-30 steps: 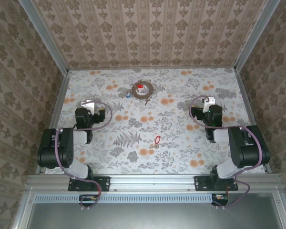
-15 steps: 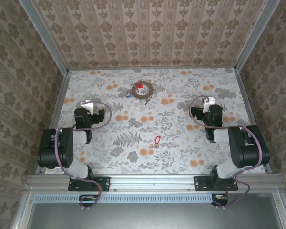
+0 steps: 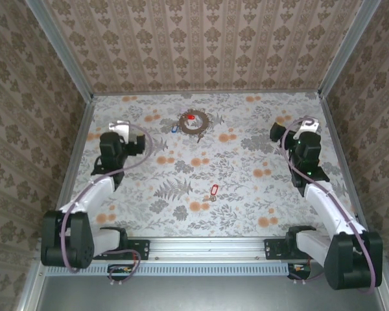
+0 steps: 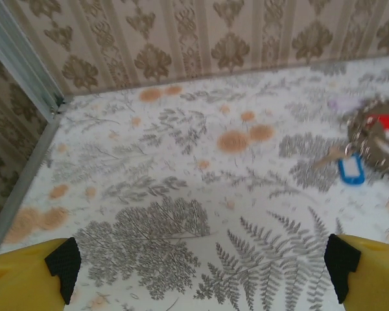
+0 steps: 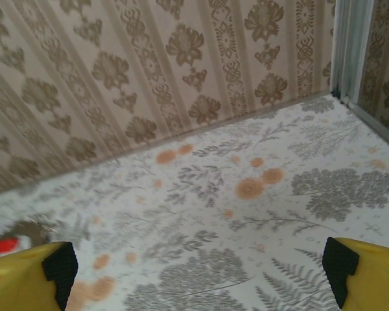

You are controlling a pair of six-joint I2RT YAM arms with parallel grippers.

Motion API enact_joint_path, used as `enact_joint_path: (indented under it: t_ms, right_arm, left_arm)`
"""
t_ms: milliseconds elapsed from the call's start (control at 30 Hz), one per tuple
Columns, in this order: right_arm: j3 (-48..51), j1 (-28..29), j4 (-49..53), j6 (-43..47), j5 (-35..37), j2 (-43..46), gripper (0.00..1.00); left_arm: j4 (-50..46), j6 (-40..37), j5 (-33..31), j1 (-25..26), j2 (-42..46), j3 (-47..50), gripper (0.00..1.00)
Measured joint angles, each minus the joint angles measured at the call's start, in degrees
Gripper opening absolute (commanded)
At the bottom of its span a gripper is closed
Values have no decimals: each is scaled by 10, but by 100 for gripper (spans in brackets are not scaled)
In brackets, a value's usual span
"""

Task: Put the keys on the keyring

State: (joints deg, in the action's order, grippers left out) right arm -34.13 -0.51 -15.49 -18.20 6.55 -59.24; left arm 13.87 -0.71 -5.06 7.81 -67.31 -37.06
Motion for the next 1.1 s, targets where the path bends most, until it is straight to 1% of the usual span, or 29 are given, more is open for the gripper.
enact_joint_path:
  t_ms: [67, 100, 133, 200, 267, 333, 367, 400, 467, 533, 600, 633, 700, 767, 933, 1000, 1100]
  right_arm:
    - [-23, 2, 39, -21, -31, -11, 100]
    - [-43, 14, 67, -27, -37, -31, 99]
    - [-63, 37, 91, -30, -38, -56, 96]
    - [-88, 91, 121, -30, -44, -97, 87]
    - [-108, 148, 154, -30, -60, -134, 84]
    - [-137, 198, 199, -28, -72, -171, 81]
    - [-153, 217, 221, -27, -74, -188, 80]
    - [-170, 233, 241, -28, -74, -205, 78]
    - [-202, 254, 272, -31, -75, -238, 75]
    - [-224, 261, 286, -47, -79, -265, 74]
    - [-242, 262, 285, -67, -83, -291, 75]
    - [-254, 263, 285, -78, -85, -309, 74]
    - [-295, 266, 288, -97, -85, -357, 72]
    - [-359, 270, 292, -116, -83, -422, 72]
    - [-550, 278, 331, -170, -57, -582, 74]
    - [-625, 282, 366, -191, -24, -636, 76]
    - [-751, 292, 439, -203, 64, -717, 82]
  left_arm:
    - [-96, 52, -21, 0, 23, -62, 100]
    - [-144, 87, -35, 0, 31, -92, 100]
    - [-187, 125, -46, -1, 38, -115, 100]
    - [-257, 191, -54, -8, 45, -138, 100]
    - [-285, 233, -41, -15, 48, -120, 100]
    - [-271, 260, -14, -11, 46, -60, 100]
    - [-263, 269, -6, 1, 43, -28, 100]
    - [-260, 276, -6, 24, 35, 4, 100]
    - [-263, 278, -20, 87, 22, 38, 100]
    - [-257, 272, -44, 155, 14, 43, 100]
    - [-229, 260, -67, 200, 13, 39, 100]
    - [-213, 255, -75, 213, 11, 38, 100]
    - [-191, 249, -83, 223, 4, 36, 100]
    - [-178, 242, -90, 225, -2, 36, 100]
    - [-143, 235, -96, 225, 3, 45, 100]
    - [-136, 233, -96, 225, 4, 49, 100]
    - [-133, 231, -94, 225, 4, 50, 100]
